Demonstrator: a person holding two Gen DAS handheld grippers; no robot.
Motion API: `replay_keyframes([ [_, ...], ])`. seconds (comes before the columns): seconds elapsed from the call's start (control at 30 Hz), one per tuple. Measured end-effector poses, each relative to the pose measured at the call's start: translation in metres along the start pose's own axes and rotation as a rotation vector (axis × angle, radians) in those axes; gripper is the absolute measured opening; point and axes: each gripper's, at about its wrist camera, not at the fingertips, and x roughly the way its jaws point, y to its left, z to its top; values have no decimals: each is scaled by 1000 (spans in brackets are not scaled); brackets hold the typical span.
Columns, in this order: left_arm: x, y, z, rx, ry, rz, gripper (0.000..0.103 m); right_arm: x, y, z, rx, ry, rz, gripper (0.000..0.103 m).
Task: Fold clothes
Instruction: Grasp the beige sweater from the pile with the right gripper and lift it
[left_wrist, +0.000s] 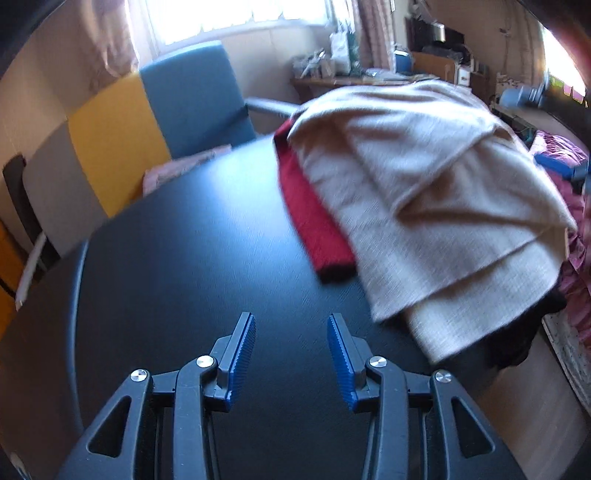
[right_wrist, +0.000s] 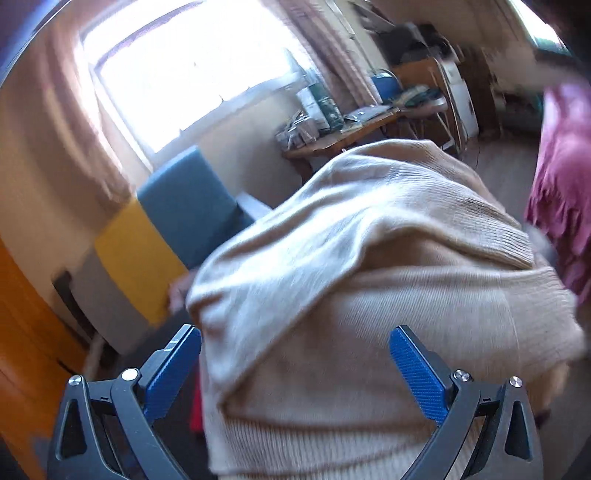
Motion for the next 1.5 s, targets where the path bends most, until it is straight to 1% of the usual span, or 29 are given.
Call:
replay_keyframes([
  [0.07,11,8,-8,-19,36,8,41,10,-20,19,109,-13,64,103],
  [0.13,21,17,-13,-41,65,14,41,20,-34,32,186,-27,93,103],
  [0.2,27,23,-17,-61,81,21,41,31,-42,41,230,-36,105,103],
  [0.3,30,33,-19,-92,75,7,42,54,-49,51,280,-35,146,103],
  [0.33,32,38,-19,-102,75,0,45,61,-50,53,293,-37,158,103],
  [0.4,35,44,-20,-129,70,3,55,73,-50,59,313,-51,173,103],
  [0.43,36,47,-21,-143,67,5,62,78,-48,63,320,-64,182,103],
  [0.47,37,51,-23,-163,62,-2,68,78,-45,66,323,-83,217,103],
  [0.5,38,55,-25,-186,56,-13,69,80,-39,71,320,-101,271,103],
  [0.57,38,60,-29,-208,41,-24,76,86,-29,76,311,-105,336,103],
  [0.6,38,60,-30,-208,37,-23,77,95,-25,79,317,-94,363,103],
  [0.7,37,61,-33,-219,28,-18,82,117,-25,78,369,-58,375,103],
  [0.73,37,61,-33,-226,25,-20,83,122,-26,79,388,-53,393,103],
  [0.8,37,63,-33,-230,26,-25,84,125,-26,80,426,-82,499,103],
  [0.87,37,64,-31,-223,34,-28,84,123,-20,83,454,-84,642,103],
  [0.9,38,64,-30,-218,40,-28,84,121,-10,86,445,-78,717,103],
  [0.97,34,65,-31,-211,46,-28,83,113,13,91,378,-76,802,103],
  [1.0,32,66,-33,-210,47,-26,82,106,31,94,325,-74,859,103],
  [1.03,29,68,-35,-211,46,-22,78,98,47,97,278,-72,909,103],
  [1.07,26,70,-37,-213,44,-20,74,91,61,97,242,-74,943,103],
  [1.13,18,77,-40,-229,30,-13,74,73,95,98,150,-89,1012,103],
  [1.2,8,86,-42,-249,7,-6,74,62,124,98,107,-74,1079,103],
  [1.23,1,91,-43,-259,-12,-4,74,56,142,91,82,-63,1110,103],
  [1.37,-31,114,-47,-308,-94,0,74,28,219,60,-48,11,1177,103],
  [1.5,-64,139,-54,-360,-180,0,74,3,287,30,-179,78,1188,103],
])
